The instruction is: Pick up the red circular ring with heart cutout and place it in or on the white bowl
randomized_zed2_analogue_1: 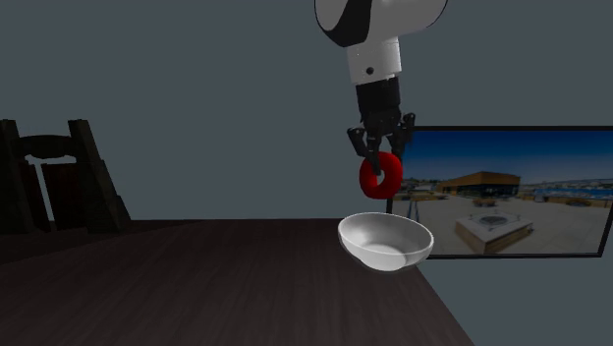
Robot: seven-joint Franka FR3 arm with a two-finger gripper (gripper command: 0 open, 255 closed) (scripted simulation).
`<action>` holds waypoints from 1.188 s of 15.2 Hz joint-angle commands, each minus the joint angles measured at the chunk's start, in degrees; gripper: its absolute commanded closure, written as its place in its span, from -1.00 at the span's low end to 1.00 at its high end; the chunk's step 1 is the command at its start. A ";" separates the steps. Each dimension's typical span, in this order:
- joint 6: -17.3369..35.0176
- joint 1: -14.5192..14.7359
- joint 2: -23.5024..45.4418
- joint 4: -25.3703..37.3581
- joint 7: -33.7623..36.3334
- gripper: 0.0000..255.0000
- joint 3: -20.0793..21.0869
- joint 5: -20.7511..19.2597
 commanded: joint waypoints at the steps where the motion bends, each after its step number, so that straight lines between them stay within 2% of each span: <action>1: 1.50 -0.22 0.21 -1.22 -0.08 1.00 -0.14 -0.10; 14: 10.54 -0.36 3.61 -7.03 1.97 1.00 -0.37 -1.05; 18: 10.54 -0.36 3.61 -7.03 1.97 1.00 -0.37 -1.05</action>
